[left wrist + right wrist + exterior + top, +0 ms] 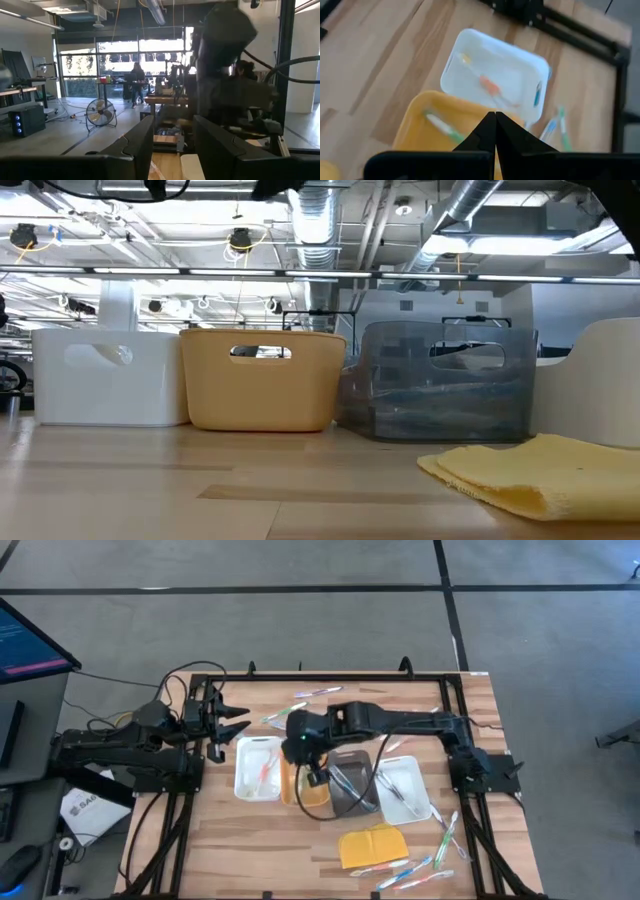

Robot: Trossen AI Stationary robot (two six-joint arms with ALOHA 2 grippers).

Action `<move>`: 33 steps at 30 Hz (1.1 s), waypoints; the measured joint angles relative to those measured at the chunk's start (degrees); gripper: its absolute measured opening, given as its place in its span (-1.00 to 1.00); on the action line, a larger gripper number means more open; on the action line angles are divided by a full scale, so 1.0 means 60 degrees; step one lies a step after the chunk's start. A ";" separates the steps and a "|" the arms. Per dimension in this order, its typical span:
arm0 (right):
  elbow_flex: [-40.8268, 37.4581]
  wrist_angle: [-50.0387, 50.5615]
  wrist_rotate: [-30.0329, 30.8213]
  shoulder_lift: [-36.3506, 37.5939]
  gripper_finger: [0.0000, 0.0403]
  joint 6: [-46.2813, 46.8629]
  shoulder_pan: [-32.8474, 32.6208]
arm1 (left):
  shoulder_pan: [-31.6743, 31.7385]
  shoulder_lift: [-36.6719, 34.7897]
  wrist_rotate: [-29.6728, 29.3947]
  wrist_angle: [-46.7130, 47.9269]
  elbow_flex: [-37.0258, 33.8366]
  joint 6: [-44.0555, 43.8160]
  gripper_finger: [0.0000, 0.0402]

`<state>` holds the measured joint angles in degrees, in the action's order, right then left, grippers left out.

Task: Pick & Place Toothbrushes
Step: Put the green toothbrush into the yellow bin

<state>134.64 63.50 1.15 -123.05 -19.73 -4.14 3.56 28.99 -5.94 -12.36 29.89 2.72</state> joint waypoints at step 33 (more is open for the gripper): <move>-1.4035 -0.6910 0.1328 1.0935 -1.00 0.5053 -0.0108 | 0.0014 0.1972 -0.0008 -0.2374 0.0001 -0.0242 -0.35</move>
<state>50.43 22.04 9.12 -57.44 10.59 -4.79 3.64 40.83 -5.99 -26.60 29.90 1.26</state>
